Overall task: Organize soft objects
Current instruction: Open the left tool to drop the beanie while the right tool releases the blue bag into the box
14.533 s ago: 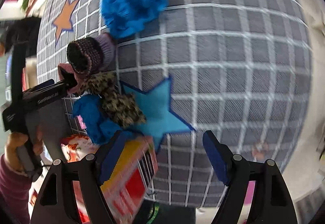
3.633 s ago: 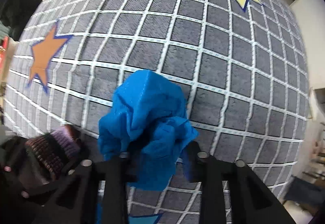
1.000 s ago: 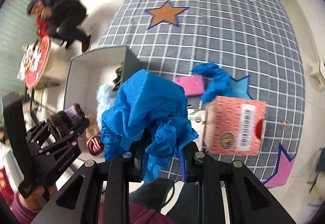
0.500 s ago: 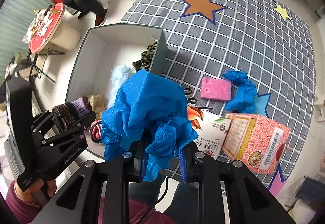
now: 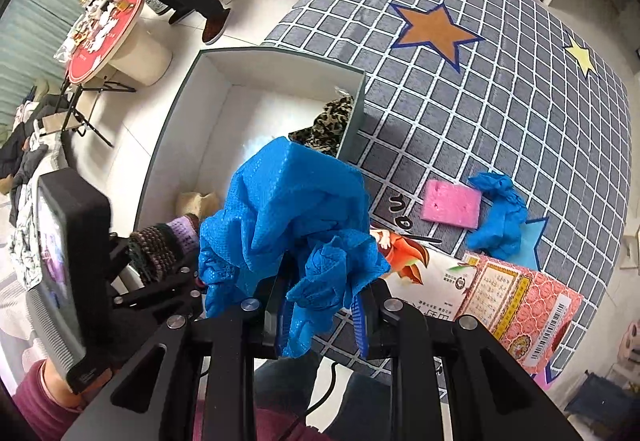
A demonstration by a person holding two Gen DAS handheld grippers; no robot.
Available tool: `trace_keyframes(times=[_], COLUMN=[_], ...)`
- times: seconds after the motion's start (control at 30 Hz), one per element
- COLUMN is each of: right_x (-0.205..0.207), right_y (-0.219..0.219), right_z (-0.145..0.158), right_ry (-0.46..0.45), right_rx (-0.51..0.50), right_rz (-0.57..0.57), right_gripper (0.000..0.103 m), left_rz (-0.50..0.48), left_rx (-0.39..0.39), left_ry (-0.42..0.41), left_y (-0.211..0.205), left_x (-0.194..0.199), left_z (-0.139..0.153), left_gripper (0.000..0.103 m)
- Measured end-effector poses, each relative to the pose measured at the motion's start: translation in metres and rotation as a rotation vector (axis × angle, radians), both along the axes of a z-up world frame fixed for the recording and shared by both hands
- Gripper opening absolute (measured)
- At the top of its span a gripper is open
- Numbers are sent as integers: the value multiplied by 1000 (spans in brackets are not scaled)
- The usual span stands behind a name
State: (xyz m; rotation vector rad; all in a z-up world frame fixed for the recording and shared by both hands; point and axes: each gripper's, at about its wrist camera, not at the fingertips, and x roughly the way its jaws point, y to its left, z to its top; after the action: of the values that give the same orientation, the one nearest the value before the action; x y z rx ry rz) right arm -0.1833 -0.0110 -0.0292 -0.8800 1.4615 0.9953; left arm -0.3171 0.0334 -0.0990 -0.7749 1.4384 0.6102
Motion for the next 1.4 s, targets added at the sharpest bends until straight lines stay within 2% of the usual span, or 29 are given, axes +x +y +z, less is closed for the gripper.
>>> trace_keyframes(times=[0.37,0.63,0.9,1.1,1.17,1.23,1.33,1.37,1.4], right_x=[-7,-15,-23,-31,-34,-37,-42,-42,-42], right_y=[10,19,27,37,41,46,54,56,59], right_z=[-11,-15,-17,-19,-21,-24,-26,-27,-28], right_ry=[-6,-13,-12,-9,-8,-10,-24,-24,-21], right_rx=[-24,-33,-37,-38,-41,-43,-52,-54,-58], right_rz=[19,37,44,61,72,86,108,111,111], right_gripper=[26,26,26,26,26,26,27,31,47], left_rz=[-2,-7,-40,-29,-22,-13,21,31,46], left_rx=[-49,-58,-53,-49,-46,-49,-60,-65,-77], left_ry=[47,59,65,40,39,29,-13,-33,-67], left_y=[2,13,19,21,19,14,13,12,12], left_x=[-9,-15,-16,-19,-18,-19,-20,-21,-21], left_z=[-37,-51,-57,-48,-44,-37,-26,-23,-19], left_gripper=[46,48,48,49,53,66,79,80,81])
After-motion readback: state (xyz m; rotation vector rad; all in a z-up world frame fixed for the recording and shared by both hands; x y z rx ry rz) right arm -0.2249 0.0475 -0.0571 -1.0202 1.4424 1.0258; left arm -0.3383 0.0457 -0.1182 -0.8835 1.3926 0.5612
